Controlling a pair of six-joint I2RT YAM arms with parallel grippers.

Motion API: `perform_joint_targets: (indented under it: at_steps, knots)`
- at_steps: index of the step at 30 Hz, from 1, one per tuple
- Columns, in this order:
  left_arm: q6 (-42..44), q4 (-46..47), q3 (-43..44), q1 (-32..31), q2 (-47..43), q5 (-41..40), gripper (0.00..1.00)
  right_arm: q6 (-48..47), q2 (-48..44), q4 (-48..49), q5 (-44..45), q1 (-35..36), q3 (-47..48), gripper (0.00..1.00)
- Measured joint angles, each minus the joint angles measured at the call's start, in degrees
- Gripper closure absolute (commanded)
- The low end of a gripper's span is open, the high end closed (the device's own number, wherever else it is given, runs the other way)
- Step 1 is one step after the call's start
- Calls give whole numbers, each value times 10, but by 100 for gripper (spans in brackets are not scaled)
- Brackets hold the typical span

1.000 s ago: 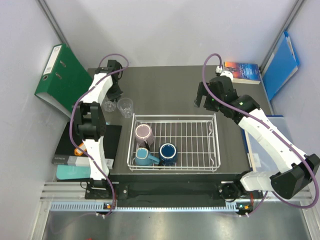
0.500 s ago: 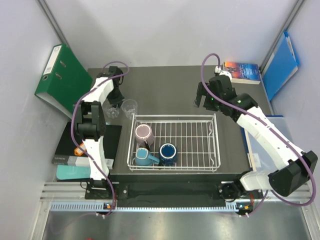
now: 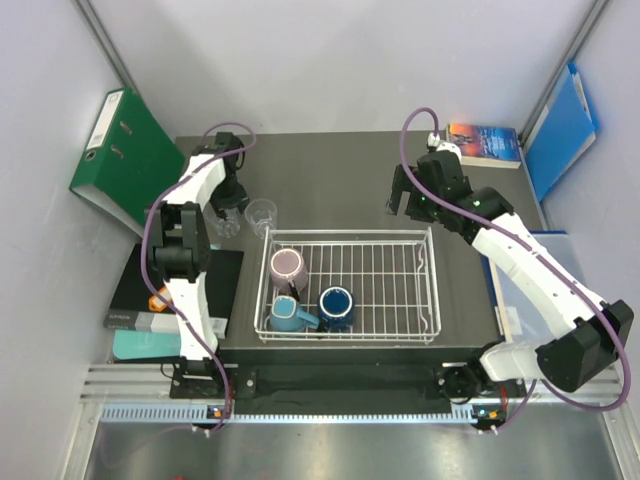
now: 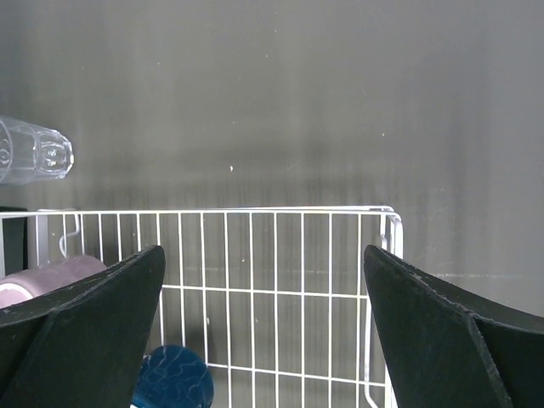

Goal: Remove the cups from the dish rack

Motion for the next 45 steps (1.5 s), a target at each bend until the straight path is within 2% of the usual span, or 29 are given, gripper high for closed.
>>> perform_joint_targets:
  at_steps: [3, 10, 17, 19, 23, 27, 29, 30, 36, 40, 45]
  knots:
    - [-4, -3, 3, 1, -7, -13, 27, 0, 0, 5, -1, 0, -4, 0]
    - [-17, -1, 3, 1, -79, -49, 24, -1, -1, 14, -3, 0, -19, 0]
    - [-28, 28, -29, -19, -233, -75, 20, -4, -2, 19, 24, 0, -28, 0]
    - [-30, 44, -58, -40, -289, -82, 16, -8, -10, 30, 37, 0, -39, 0]
    - [-35, 50, -102, -145, -371, -97, 13, -20, -50, 47, 41, 0, -79, 0]
    - [-51, 45, -123, -271, -403, -108, 11, -33, -68, 49, 33, 0, -79, 0]
    - [-63, 39, -141, -312, -410, -113, 1, -33, -70, 50, 29, 0, -81, 0]
    - [-69, 35, -153, -328, -414, -119, 1, -32, -72, 51, 25, 0, -86, 0]
    - [-127, -23, -195, -362, -424, -148, 1, -17, -95, 53, 12, 1, -123, 0]
    - [-188, -53, -198, -380, -426, -165, 1, -8, -112, 52, 10, 2, -142, 0]
    - [-254, -89, -184, -437, -401, -176, 1, -5, -132, 49, 8, 2, -160, 0]
